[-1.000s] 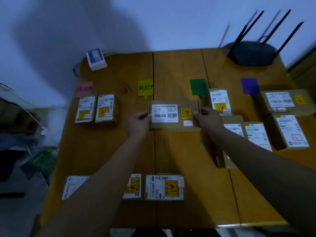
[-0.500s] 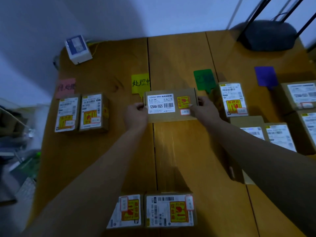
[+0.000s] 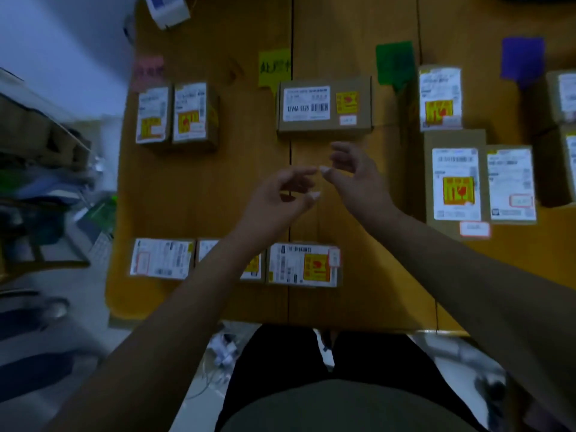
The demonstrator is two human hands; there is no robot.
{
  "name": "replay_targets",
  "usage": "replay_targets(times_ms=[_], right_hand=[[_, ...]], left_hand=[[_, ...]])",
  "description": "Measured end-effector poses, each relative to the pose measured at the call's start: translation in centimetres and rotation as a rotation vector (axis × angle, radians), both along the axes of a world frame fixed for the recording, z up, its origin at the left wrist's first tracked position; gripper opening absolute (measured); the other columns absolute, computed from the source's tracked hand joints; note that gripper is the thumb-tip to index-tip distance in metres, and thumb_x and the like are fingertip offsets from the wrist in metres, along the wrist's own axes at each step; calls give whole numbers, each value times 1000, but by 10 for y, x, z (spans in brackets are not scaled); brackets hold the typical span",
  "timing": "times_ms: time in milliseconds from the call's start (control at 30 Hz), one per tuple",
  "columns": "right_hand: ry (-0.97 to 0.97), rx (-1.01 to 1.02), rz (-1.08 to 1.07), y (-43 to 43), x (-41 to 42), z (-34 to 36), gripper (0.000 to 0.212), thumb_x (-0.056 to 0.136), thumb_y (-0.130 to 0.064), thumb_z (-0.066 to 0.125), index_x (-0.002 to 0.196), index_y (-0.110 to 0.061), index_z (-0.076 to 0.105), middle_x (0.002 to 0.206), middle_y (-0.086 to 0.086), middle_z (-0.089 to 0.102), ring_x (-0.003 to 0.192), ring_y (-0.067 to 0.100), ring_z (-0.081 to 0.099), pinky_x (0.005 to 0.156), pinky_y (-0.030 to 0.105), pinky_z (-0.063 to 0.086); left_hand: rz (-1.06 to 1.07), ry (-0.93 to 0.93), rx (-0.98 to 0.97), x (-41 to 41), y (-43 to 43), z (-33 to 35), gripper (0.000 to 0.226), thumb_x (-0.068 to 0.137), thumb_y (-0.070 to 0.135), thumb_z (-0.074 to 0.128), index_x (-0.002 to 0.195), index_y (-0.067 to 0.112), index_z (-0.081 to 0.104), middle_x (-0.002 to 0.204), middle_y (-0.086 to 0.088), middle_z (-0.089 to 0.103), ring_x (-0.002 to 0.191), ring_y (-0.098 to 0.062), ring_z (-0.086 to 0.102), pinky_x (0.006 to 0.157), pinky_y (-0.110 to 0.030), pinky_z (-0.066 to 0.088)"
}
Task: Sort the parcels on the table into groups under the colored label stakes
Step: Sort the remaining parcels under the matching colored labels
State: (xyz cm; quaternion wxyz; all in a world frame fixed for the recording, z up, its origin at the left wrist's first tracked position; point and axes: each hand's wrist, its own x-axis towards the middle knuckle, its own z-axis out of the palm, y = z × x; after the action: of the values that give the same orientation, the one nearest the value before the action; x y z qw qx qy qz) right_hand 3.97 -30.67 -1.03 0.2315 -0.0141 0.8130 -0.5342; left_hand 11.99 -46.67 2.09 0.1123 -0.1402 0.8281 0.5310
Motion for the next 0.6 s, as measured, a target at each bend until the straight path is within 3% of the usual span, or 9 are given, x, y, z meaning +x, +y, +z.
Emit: replay_targets(times_ms=[67,133,233,300,400,500,600], right_hand=[[-34,5,31,2,16,-6,50,97,-30,69,145,-22,55,138,-2,62,127,13,57,106,38,50],[-72,4,44,4,30,-12,48,97,-29,68,143,-22,57,137,-1,62,127,13,57,105,37,51],[-125,16,60,7,52,-19,46,98,-28,68,143,-21,57,138,-1,62,128,14,56,100,33,50],[-145,56,58,9,65,-26,46,98,-29,69,142,-22,58,138,-1,62,130,15,56,97,30,47],[-166,105,14,12,81,-32,45,98,-31,69,141,-25,58,136,-4,62,127,14,56,93,28,48],[-255,131,38,19,94,-30,51,98,-34,69,146,-26,55,132,-8,59,116,13,60,80,21,52],[-292,120,111,29,102,-22,52,97,-42,68,145,-27,57,135,-2,67,112,16,69,87,31,59]], left_hand=[[-64,-61,-98,21,2,-8,53,89,38,74,139,40,56,128,12,63,120,1,57,104,-32,49],[-200,-166,-248,38,-2,-20,76,81,52,76,149,46,41,144,9,52,136,-10,45,111,-39,42],[-538,-294,-615,58,-9,-39,116,67,72,76,160,36,16,160,-4,33,149,-29,28,121,-55,26],[-709,-296,-780,68,-8,-52,130,61,78,75,162,27,12,162,-8,28,152,-32,21,124,-62,9],[-785,-241,-863,78,-7,-64,121,66,69,77,160,19,19,160,-10,32,153,-30,22,122,-66,0],[-761,-132,-801,75,-8,-62,101,76,61,72,157,21,26,156,-8,37,150,-28,27,122,-65,2],[-719,62,-703,63,-20,-45,90,75,57,68,153,28,36,154,-3,41,151,-28,25,123,-63,7]])
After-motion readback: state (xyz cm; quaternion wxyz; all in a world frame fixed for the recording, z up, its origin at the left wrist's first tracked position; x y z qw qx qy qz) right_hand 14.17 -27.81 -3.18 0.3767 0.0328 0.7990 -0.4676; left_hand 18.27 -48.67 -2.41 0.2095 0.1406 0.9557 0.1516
